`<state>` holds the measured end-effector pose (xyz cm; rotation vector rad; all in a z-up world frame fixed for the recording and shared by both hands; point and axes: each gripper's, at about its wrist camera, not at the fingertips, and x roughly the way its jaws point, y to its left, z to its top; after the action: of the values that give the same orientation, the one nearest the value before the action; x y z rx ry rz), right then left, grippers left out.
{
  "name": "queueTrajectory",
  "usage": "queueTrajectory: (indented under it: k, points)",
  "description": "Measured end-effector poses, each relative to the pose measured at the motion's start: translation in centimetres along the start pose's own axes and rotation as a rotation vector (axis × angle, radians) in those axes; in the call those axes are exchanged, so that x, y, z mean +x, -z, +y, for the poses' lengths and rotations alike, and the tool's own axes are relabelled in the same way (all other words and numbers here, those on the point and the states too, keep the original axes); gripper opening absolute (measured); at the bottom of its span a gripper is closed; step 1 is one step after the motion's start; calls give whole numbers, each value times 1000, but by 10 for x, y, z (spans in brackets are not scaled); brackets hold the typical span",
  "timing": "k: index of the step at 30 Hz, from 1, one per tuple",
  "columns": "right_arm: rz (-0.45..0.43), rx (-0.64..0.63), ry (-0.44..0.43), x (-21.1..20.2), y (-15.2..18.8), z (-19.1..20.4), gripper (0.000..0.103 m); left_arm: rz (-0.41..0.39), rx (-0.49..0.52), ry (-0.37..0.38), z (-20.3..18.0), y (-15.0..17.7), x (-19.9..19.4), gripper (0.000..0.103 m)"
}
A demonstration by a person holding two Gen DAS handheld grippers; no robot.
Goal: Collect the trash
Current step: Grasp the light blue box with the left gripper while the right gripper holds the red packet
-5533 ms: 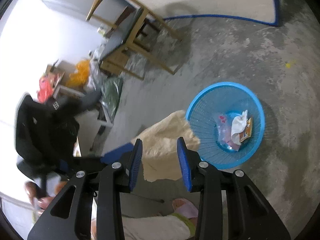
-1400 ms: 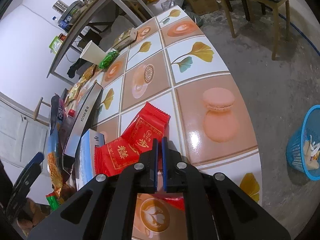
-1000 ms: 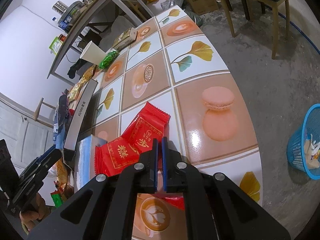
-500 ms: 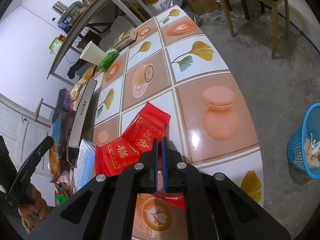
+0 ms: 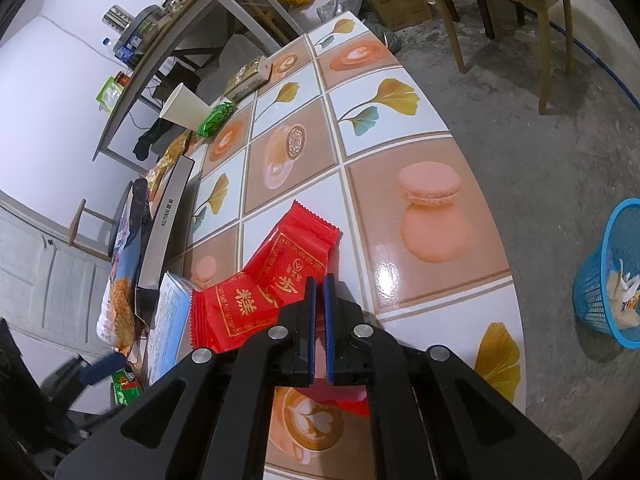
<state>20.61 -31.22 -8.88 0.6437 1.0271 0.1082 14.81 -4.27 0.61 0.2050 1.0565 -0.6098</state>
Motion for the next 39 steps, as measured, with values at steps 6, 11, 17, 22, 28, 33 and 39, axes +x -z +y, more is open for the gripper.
queueTrajectory:
  k: [6,11,17,22,28,33,39]
  points:
    - [-2,7,-10,0,0,-2,4,68,1,-80,3,9,16,67]
    - [-3,11,-17,-1,1,-3,4,91,30,-120,2,4,28,74]
    - [-6,15,-19,-3,2,-6,4,128,6,-44,0,0,42,74]
    - [-17,21,-10,-7,1,-10,4,105,35,-14,-14,-8,47,74]
    - [-33,37,5,-16,2,-20,4,79,35,56,-25,-21,49,74]
    - [-46,70,-13,-31,7,-37,4,88,31,48,-26,-25,50,74]
    - [-30,103,-64,-49,25,-57,4,116,32,25,-27,-29,57,74]
